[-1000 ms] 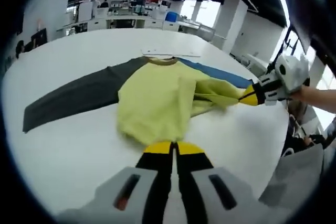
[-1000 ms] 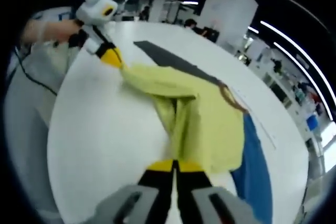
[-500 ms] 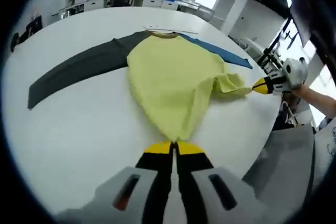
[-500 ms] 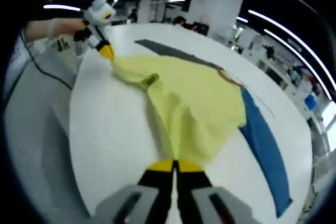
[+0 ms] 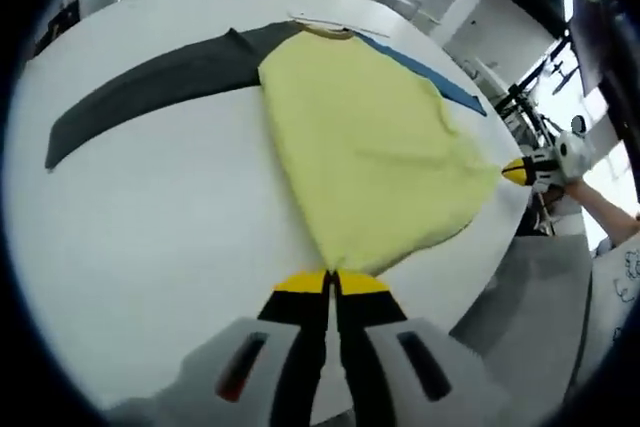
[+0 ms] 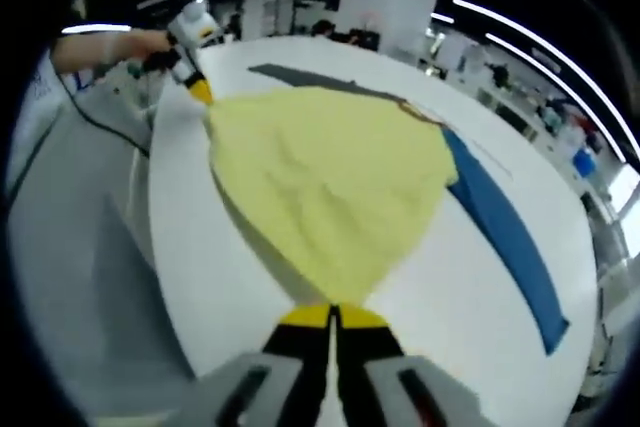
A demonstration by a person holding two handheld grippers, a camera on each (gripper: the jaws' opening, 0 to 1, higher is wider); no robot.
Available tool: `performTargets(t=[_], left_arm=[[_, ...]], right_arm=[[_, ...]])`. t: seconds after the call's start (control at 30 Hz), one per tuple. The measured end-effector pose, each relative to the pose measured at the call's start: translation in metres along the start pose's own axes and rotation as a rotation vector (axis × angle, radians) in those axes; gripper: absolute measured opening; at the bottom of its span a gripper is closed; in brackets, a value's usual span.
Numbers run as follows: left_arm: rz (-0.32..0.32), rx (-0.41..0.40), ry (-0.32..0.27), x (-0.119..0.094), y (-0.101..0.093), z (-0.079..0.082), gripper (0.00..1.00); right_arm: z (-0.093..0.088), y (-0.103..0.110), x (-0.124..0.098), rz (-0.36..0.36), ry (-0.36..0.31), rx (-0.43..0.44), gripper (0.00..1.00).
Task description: Fold the garment on the visible template until the final outline fits inside the template.
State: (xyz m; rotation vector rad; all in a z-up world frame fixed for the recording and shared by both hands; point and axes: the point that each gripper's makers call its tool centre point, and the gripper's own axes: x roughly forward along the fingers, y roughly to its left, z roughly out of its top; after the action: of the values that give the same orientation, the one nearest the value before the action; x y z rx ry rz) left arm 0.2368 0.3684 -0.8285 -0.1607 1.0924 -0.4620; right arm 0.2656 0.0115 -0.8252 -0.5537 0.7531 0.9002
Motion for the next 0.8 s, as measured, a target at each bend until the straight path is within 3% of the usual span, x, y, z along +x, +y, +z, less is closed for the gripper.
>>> performTargets(t=[0.2, 0.47, 0.73, 0.8], left_arm=[[0.0, -0.014, 0.015, 0.005, 0.003, -0.004, 0.0], [0.014, -0.046, -0.053, 0.0, 0.007, 0.005, 0.0], [0.004, -0.04, -0.06, -0.009, 0.001, 0.015, 0.0], [0.009, -0.044, -0.038, -0.006, 0.003, 0.012, 0.0]], right_arm=[[-0.004, 0.006, 0.0, 0.015, 0.009, 0.001, 0.0], [0.001, 0.003, -0.007, 0.012, -0.011, 0.036, 0.0], [0.008, 0.001, -0.009, 0.009, -0.021, 0.023, 0.0], [0.008, 0.003, -0.009, 0.015, -0.022, 0.025, 0.0]])
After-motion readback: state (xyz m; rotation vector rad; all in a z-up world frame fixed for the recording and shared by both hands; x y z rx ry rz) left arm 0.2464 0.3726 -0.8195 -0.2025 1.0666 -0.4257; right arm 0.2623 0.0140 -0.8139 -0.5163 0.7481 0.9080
